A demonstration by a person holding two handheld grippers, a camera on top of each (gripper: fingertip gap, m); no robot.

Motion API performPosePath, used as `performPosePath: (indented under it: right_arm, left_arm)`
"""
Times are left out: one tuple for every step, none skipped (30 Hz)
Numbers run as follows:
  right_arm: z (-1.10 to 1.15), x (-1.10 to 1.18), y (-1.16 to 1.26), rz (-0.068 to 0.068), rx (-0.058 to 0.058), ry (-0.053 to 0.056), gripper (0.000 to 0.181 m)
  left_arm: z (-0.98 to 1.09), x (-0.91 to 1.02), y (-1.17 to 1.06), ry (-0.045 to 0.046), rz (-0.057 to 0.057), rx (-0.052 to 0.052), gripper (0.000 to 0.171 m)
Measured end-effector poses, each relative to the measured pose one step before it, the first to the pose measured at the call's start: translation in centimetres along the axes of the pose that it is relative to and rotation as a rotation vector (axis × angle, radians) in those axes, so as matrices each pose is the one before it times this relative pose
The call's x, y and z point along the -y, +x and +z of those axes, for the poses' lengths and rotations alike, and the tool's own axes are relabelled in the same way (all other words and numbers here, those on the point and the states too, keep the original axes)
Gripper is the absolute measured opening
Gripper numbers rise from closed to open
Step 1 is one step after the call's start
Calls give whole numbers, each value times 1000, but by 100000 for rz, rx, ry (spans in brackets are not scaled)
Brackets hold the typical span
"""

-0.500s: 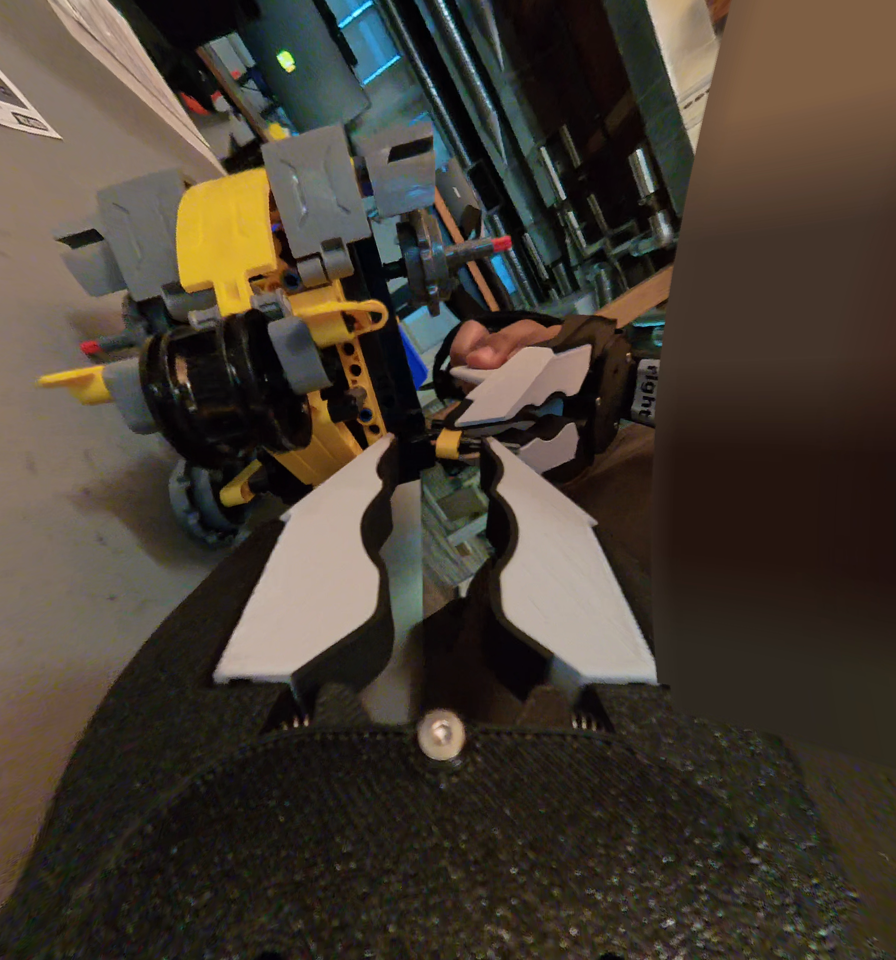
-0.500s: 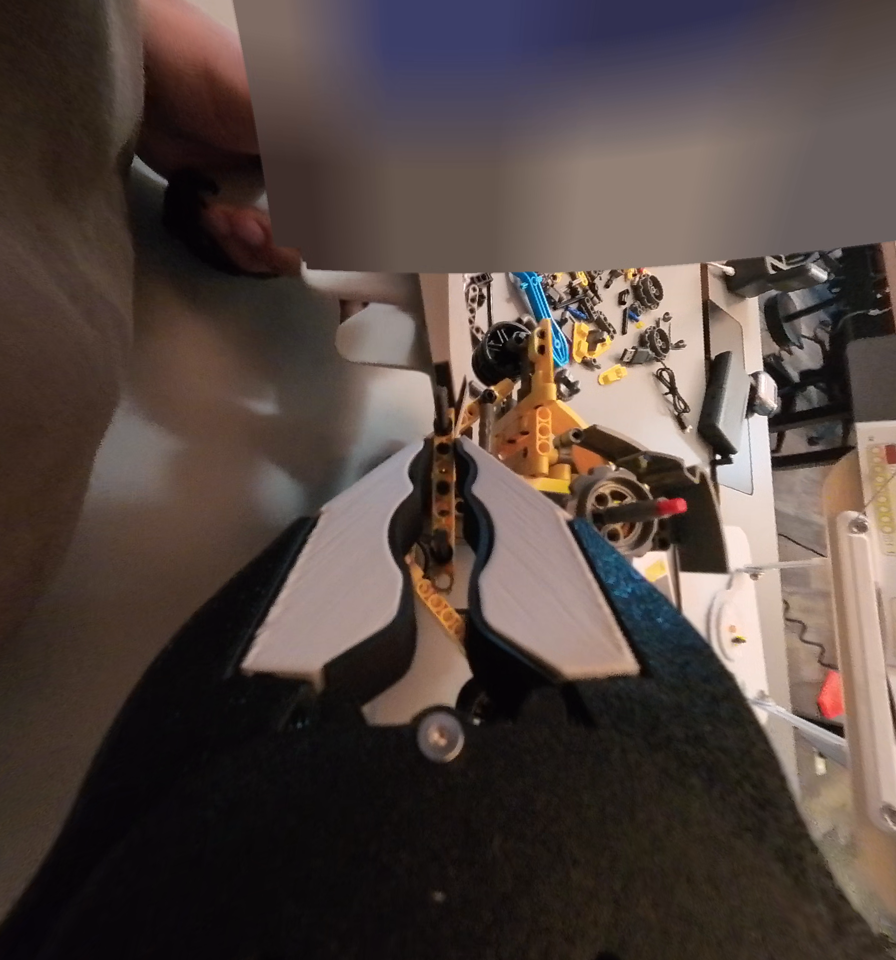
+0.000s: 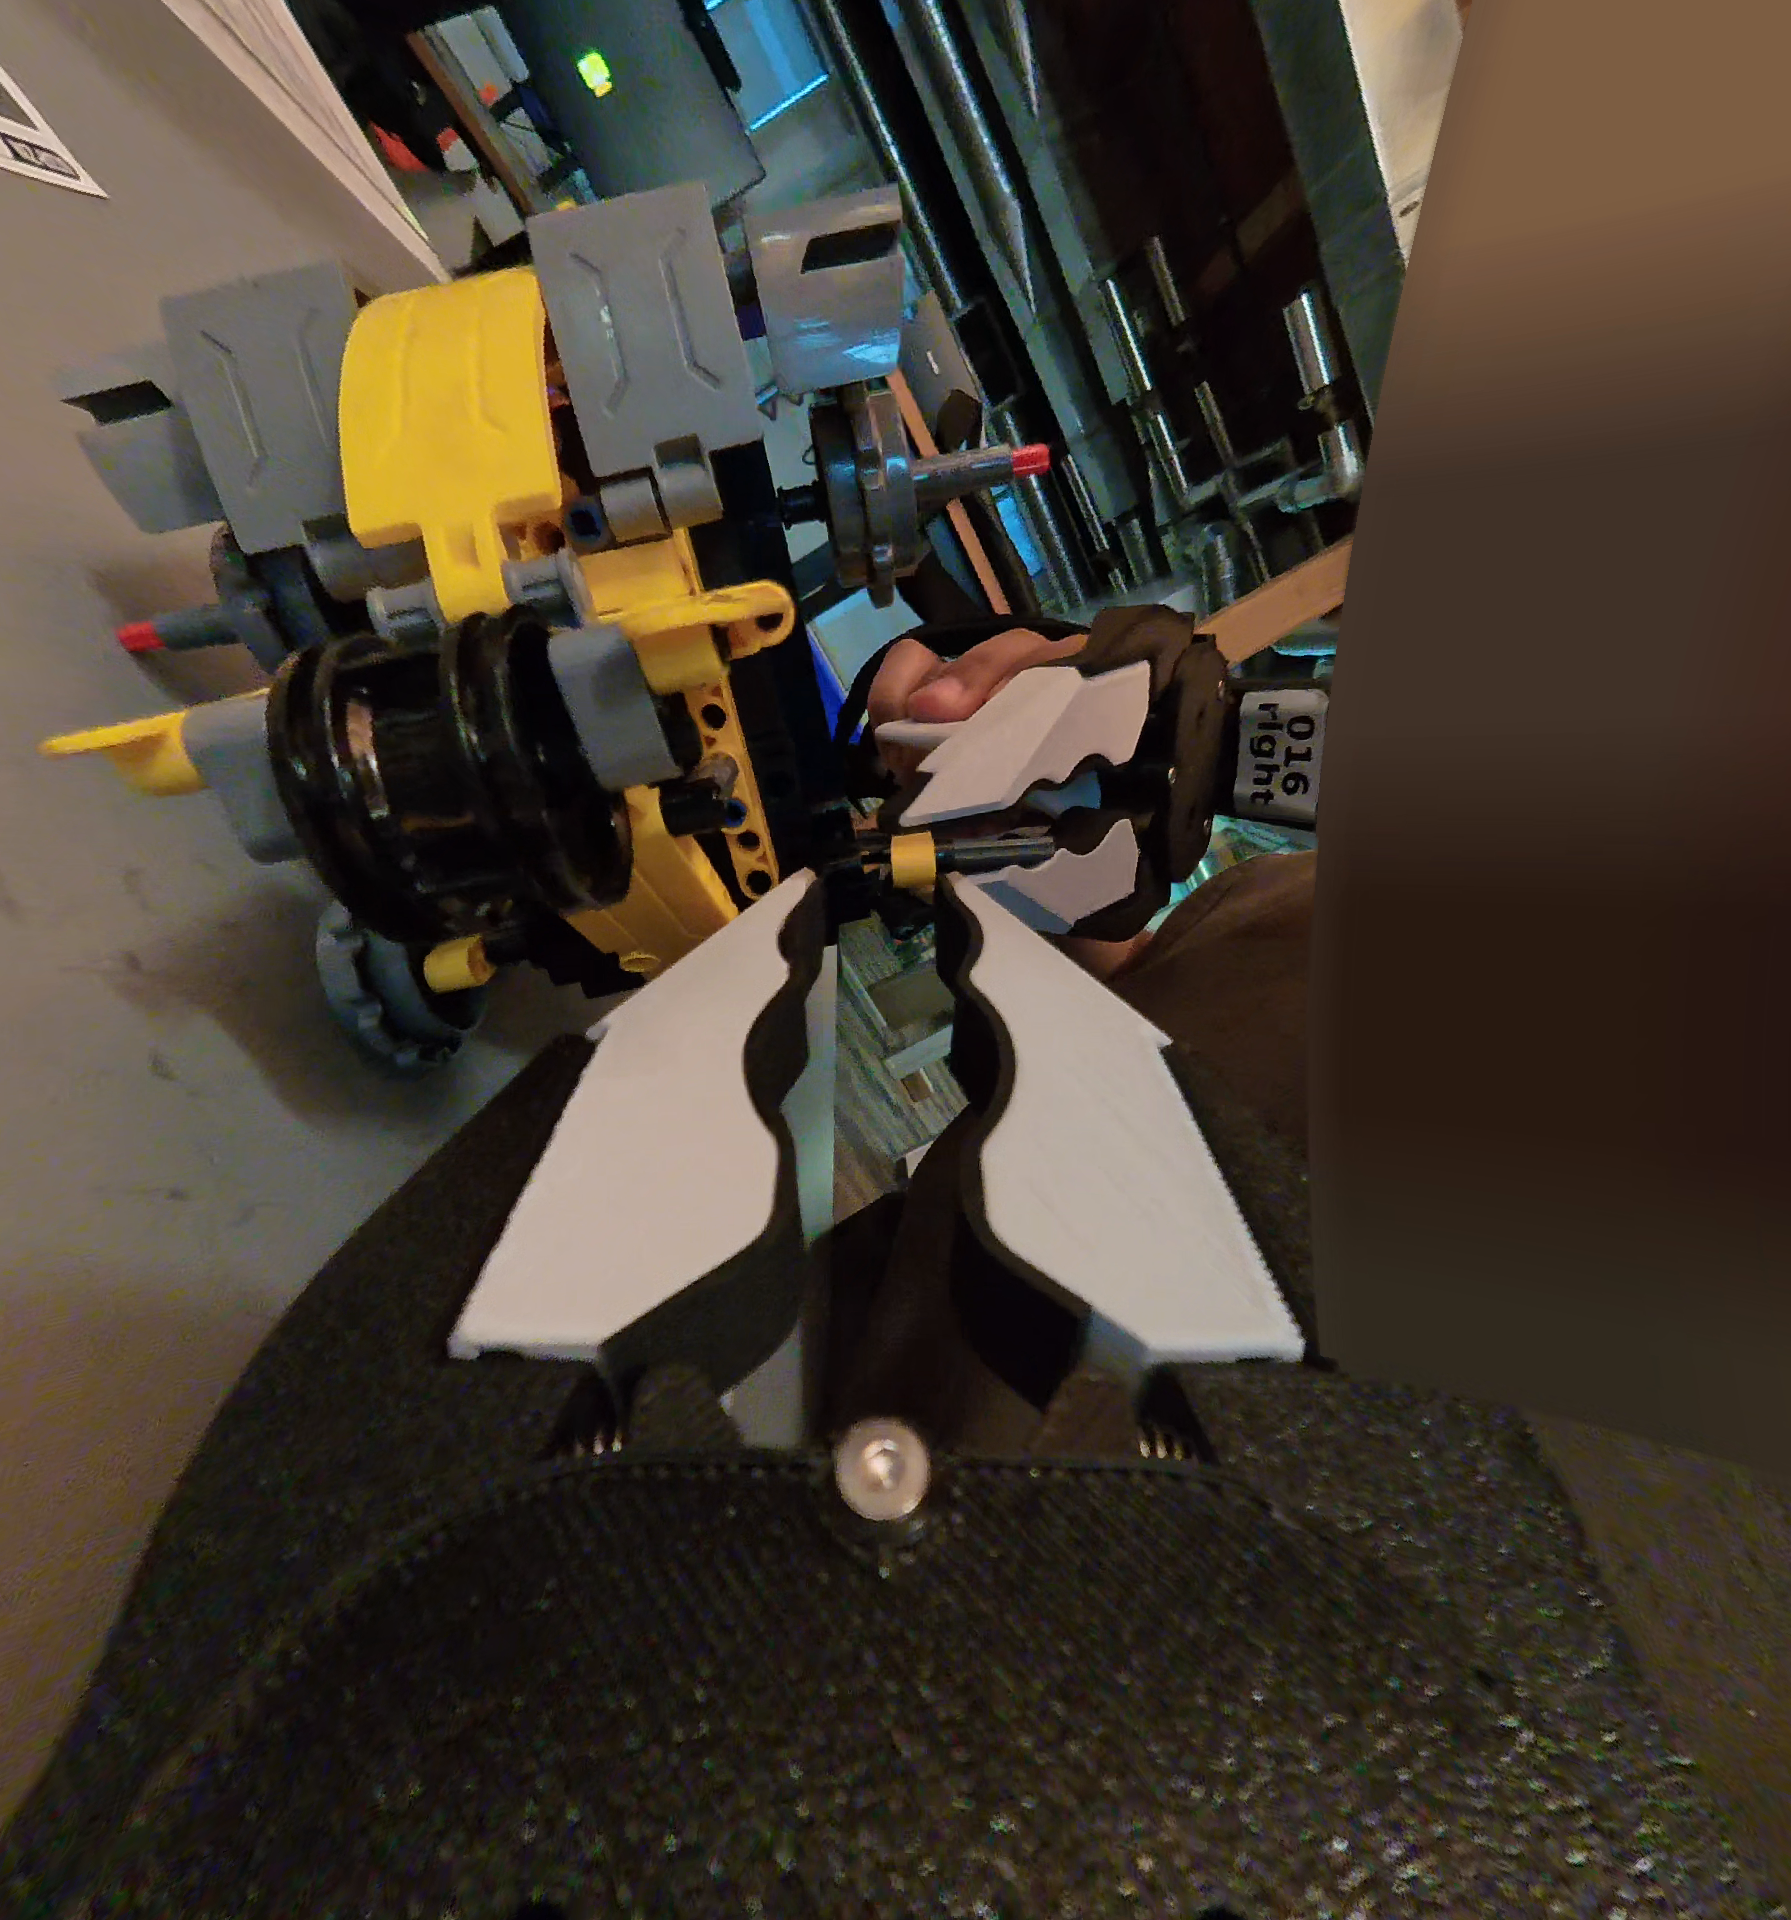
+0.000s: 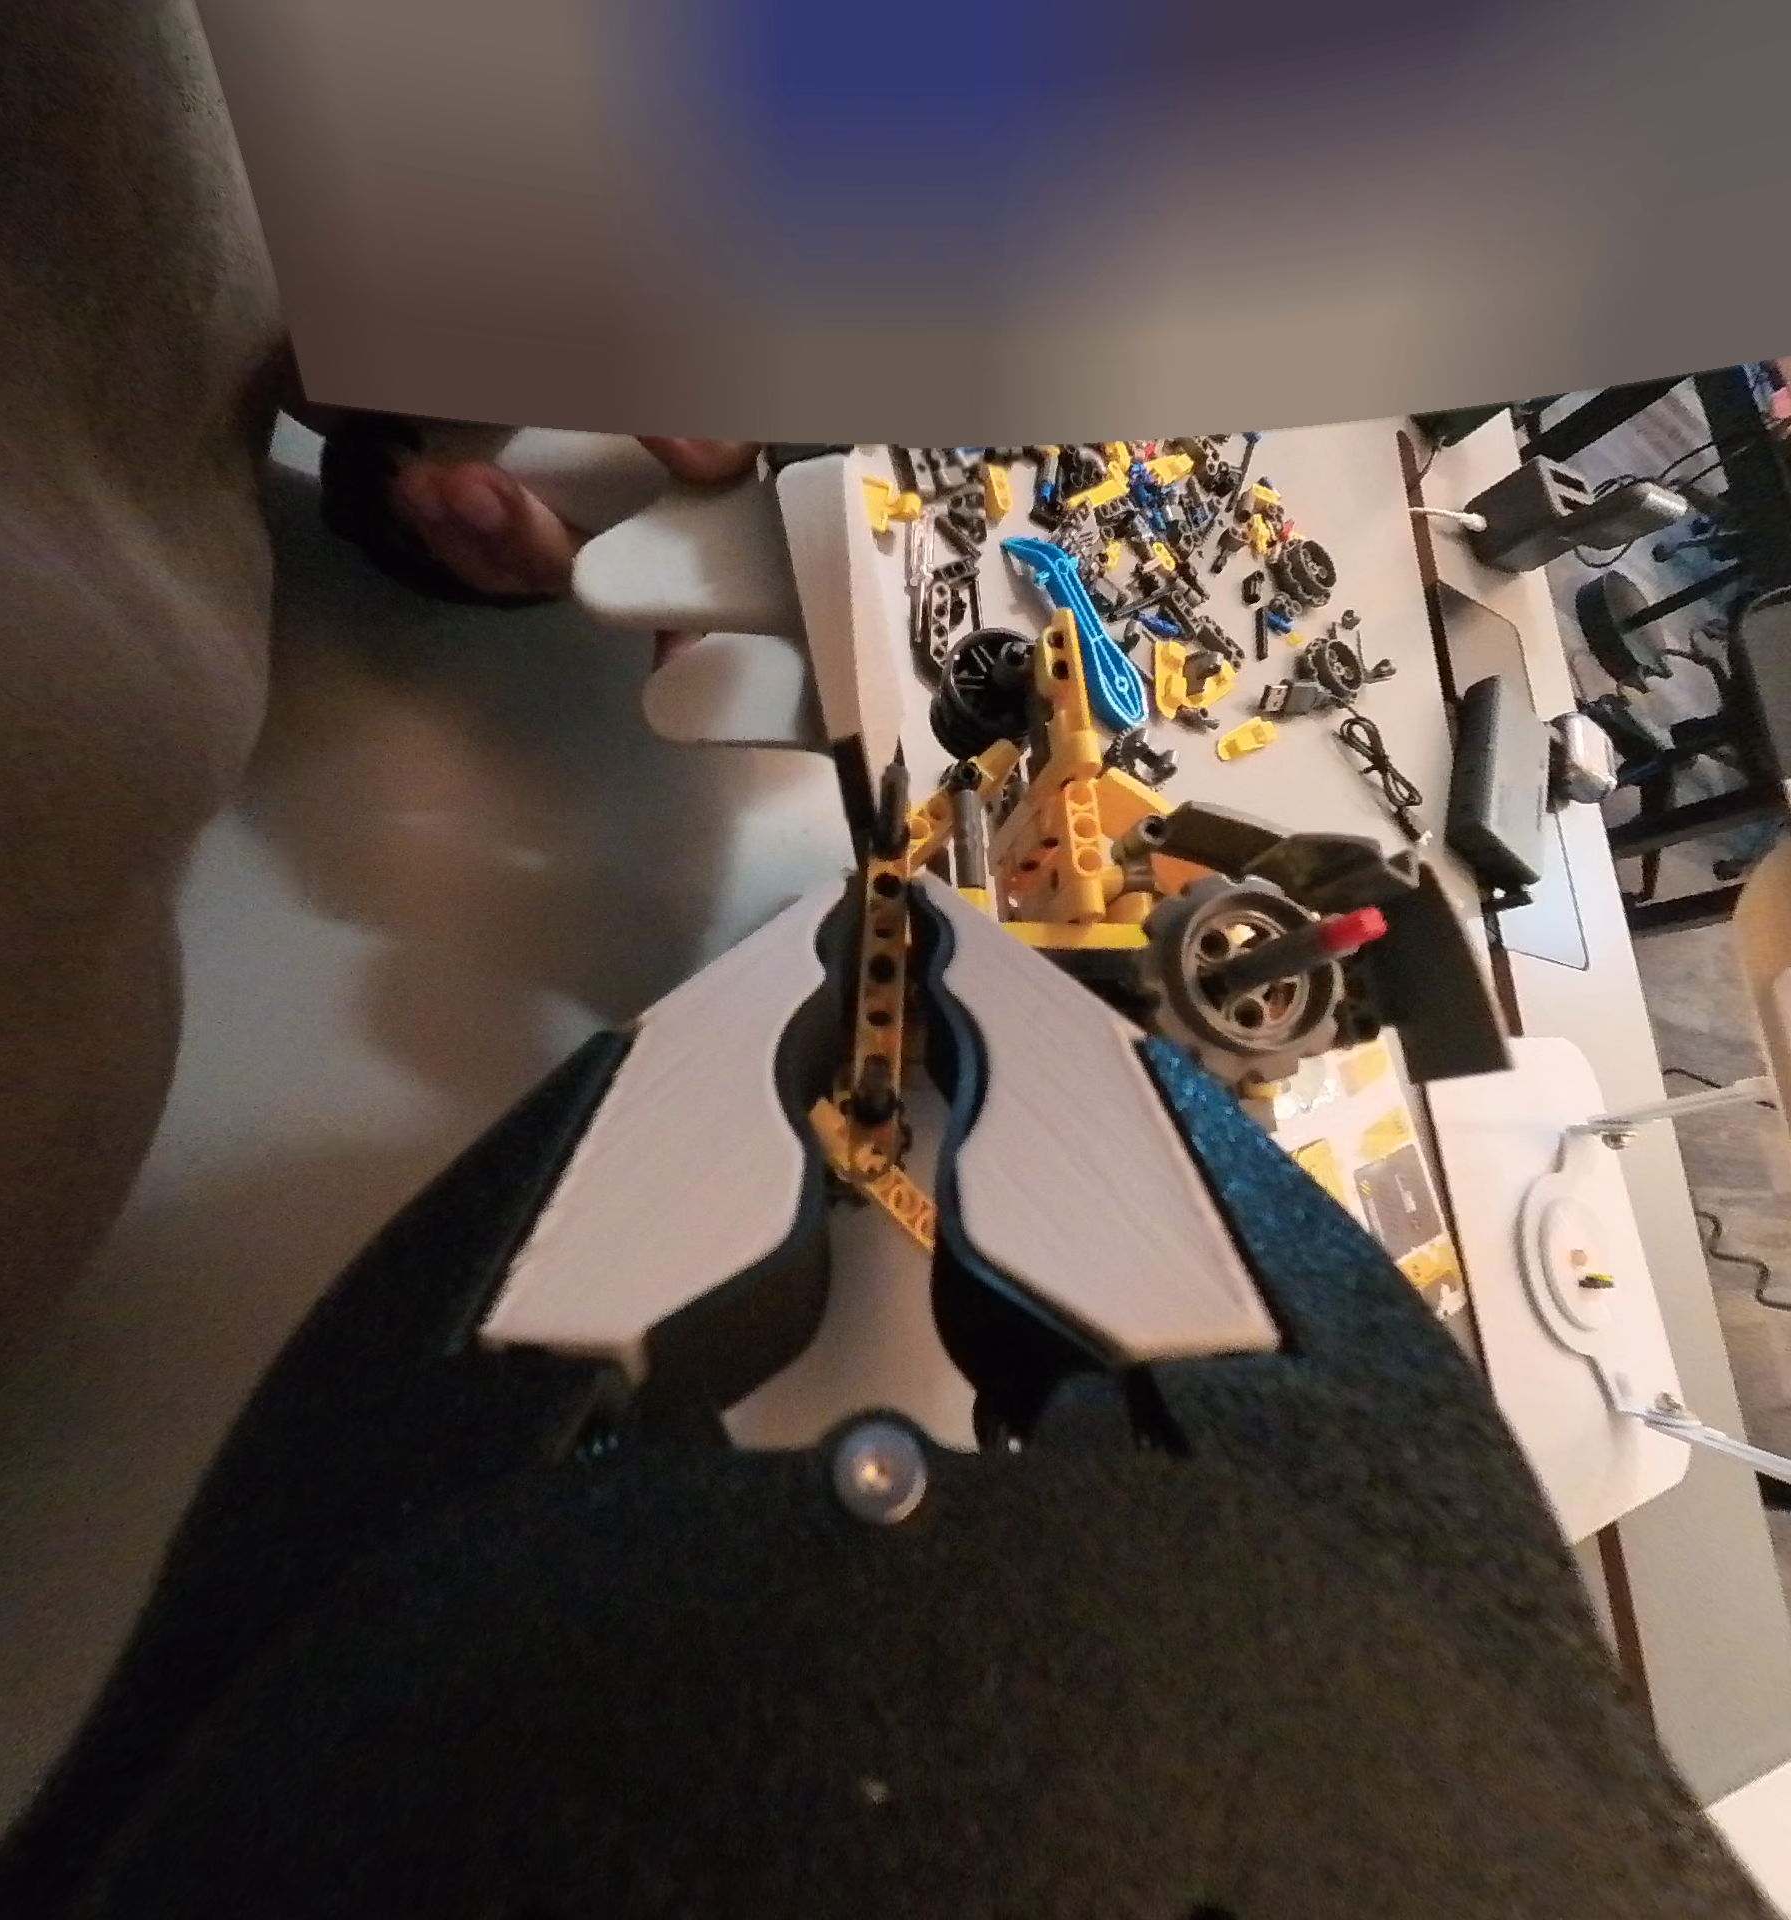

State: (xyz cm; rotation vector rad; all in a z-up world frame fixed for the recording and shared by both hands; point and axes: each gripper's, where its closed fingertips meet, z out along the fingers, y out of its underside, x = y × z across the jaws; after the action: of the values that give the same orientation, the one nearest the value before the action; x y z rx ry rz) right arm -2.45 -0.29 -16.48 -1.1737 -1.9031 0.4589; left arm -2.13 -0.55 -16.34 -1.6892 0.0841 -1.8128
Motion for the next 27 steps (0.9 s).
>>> performPosePath:
  right_arm:
    - [-29,-29,-28,-14,203,153,7]
    - [-13,-21,-20,34,259,236,7]
    - [-22,-23,15,22,159,284,7]
    - [-22,-29,-3,49,337,275,7]
    - [-25,-18,4,144,486,366,7]
    - [-4,6,8,132,386,344,7]
    - [13,6,7,67,365,439,7]
    - [2,15,-4,-112,325,436,7]
    - [13,1,8,-219,232,435,7]
    - [2,8,4,-36,291,425,7]
    - [5,5,11,91,305,315,7]
    - [-7,-19,16,215,310,247,7]
    - [-12,-12,23,454,284,358,7]
    - [-2,-12,11,693,282,432,7]
    - [-27,-13,16,811,236,357,7]
    - [-44,-63,33,991,103,-7,7]
    - [-46,-187,79,1060,-357,-924,7]
    - [-38,-354,185,758,-1085,-1805,16]
    - [-63,-339,127,550,-777,-1745,26]
    - [-168,-10,20,668,-106,78,26]
    - [-194,27,21,489,-38,78,22]
    - [-171,2,81,214,-452,-67,18]
    - [-143,4,-4,-204,176,-4,15]
    - [-104,2,-22,-236,317,-80,14]
    - [-51,17,-42,-224,354,-16,13]
    - [0,33,-117,-339,794,24,10]
    - [29,31,-102,-553,551,-24,8]
  left_arm:
    - [-11,-9,30,97,416,675,19]
    - [-43,17,87,276,554,256,21]
    - [-76,86,158,589,513,-255,20]
    - [-120,213,463,1326,741,-2085,18]
    - [-102,308,348,1649,-135,-1215,17]
    - [-33,147,-27,243,107,1199,16]
    - [38,-91,-268,-1242,995,2717,14]
    - [81,-152,-184,-1364,1234,1965,13]
    - [106,-96,26,-666,494,398,11]
    - [133,-102,86,-681,-188,-282,10]
    - [115,-130,29,-663,-433,-189,12]
    - [27,23,-8,338,-309,-28,11]
    - [-11,14,-34,22,-459,110,10]
    - [31,-26,-22,-347,-279,144,6]
    - [34,10,39,18,64,-46,5]
    - [50,5,-3,-11,498,272,5]
    - [66,-11,11,-254,187,136,5]
    - [43,48,17,71,-81,-32,6]
    - [10,65,-14,239,-144,48,6]
    - [36,-16,-4,-252,-172,58,6]
    - [47,-14,8,-48,-92,48,6]
    - [10,4,1,150,140,163,6]
    - [-2,3,2,-29,92,163,6]
    - [-1,5,3,-69,27,152,6]
    - [-5,22,4,42,98,193,6]
    - [15,17,3,-44,117,138,6]
    - [1,54,10,109,-23,35,6]
